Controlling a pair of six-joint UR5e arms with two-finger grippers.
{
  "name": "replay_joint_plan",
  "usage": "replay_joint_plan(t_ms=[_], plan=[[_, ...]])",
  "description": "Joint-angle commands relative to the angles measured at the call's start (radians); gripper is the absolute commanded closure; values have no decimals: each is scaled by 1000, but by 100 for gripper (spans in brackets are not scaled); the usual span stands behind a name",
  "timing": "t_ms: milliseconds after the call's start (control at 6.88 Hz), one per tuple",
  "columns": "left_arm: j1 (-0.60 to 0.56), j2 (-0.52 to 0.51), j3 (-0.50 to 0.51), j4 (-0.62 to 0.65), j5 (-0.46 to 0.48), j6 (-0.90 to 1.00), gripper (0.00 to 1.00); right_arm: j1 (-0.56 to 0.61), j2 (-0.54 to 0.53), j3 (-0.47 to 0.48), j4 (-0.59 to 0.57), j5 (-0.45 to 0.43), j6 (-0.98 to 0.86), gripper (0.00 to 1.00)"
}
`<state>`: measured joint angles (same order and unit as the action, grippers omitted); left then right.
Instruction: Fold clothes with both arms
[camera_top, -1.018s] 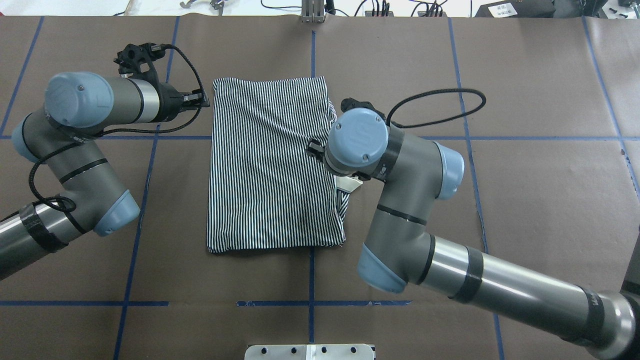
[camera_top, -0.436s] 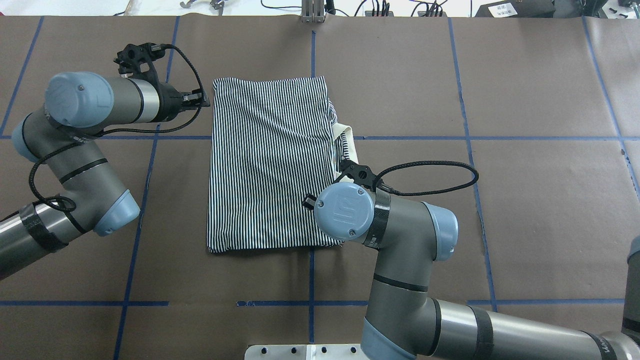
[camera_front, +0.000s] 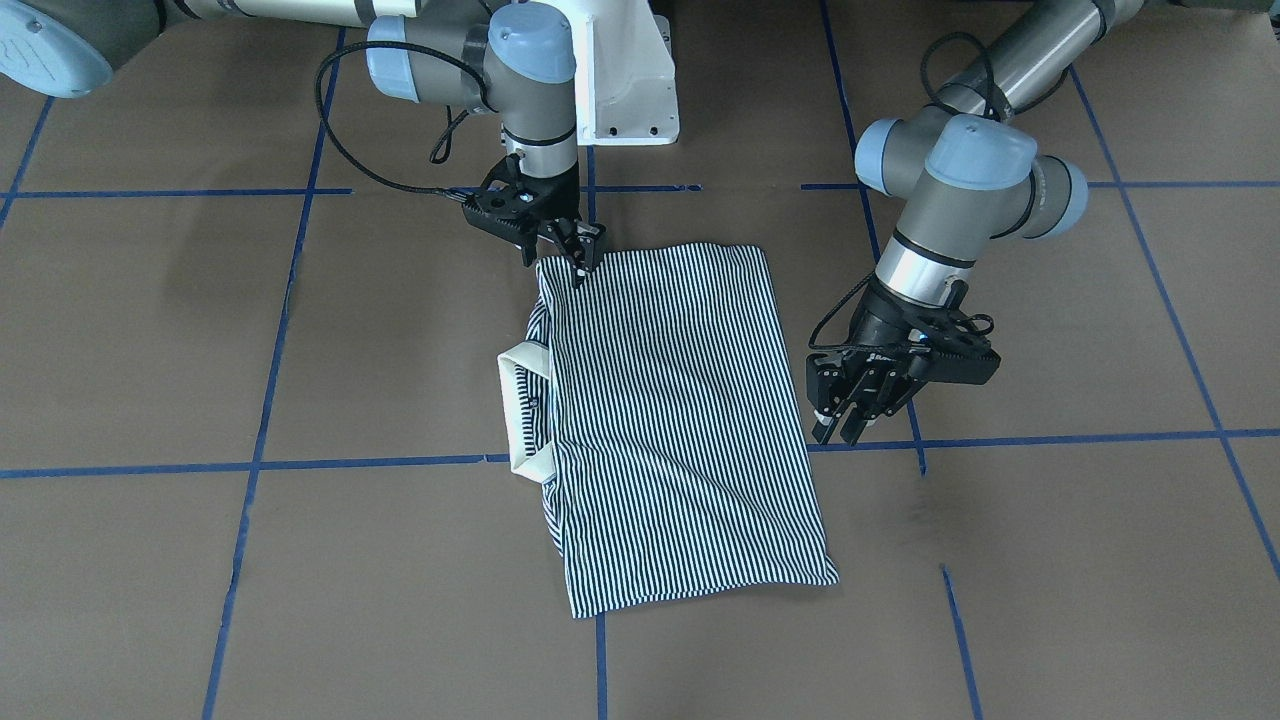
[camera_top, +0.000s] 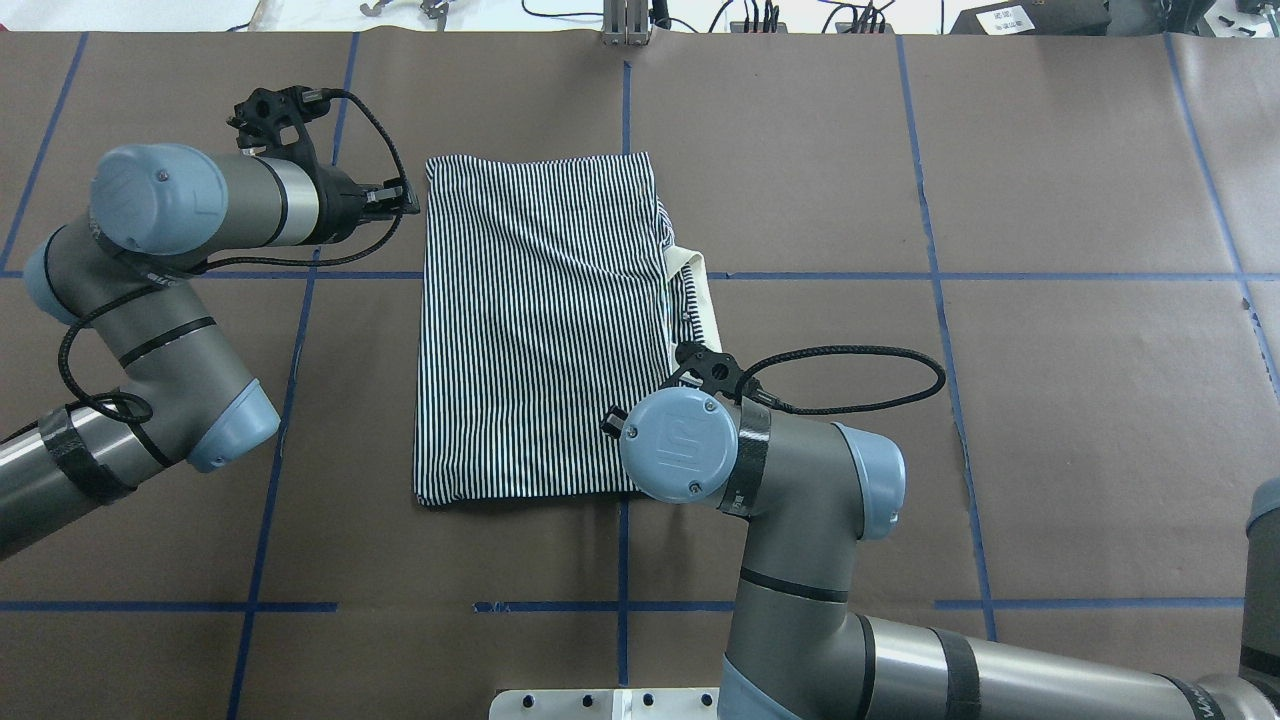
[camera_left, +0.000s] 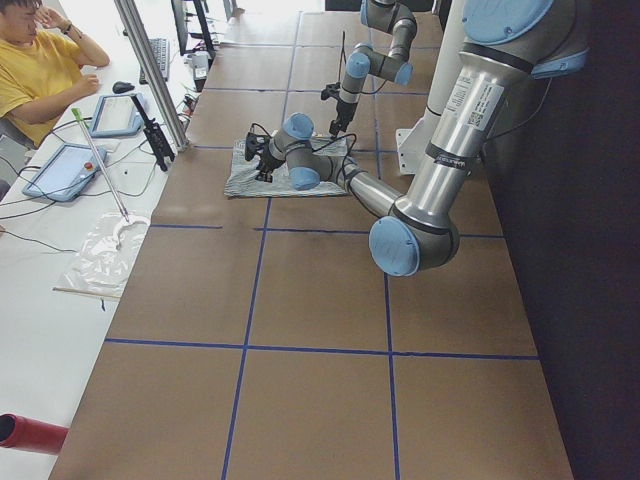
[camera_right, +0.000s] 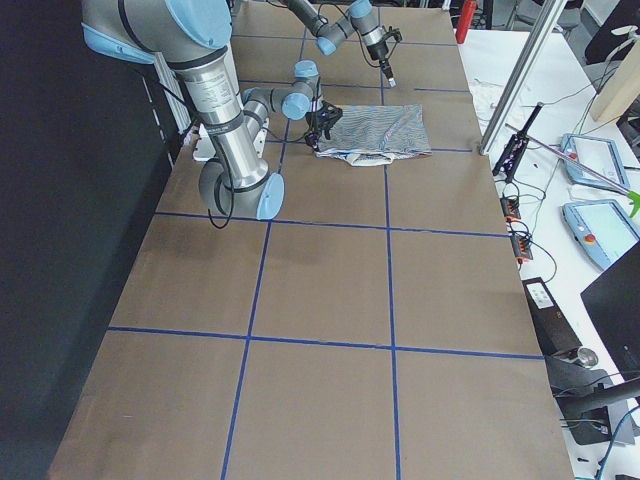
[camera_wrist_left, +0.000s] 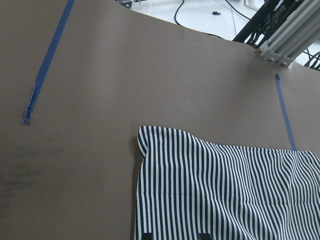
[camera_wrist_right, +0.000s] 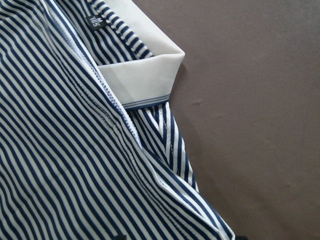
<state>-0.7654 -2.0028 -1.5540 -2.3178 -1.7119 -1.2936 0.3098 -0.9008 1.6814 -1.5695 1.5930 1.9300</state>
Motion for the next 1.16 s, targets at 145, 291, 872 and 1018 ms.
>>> replay_joint_plan(t_ms=[145,291,872,1018], plan=[[0,1,0,0,0,0,57,-1,0,-25,6,1,-6,22],[0,1,0,0,0,0,57,-1,6,-37,3,1,-8,22],[0,1,3,0,0,0,57,-3,7,-48,3,4,-9,35],[0,1,3,0,0,-1,57,-3,7,-54,3,5,-10,44]])
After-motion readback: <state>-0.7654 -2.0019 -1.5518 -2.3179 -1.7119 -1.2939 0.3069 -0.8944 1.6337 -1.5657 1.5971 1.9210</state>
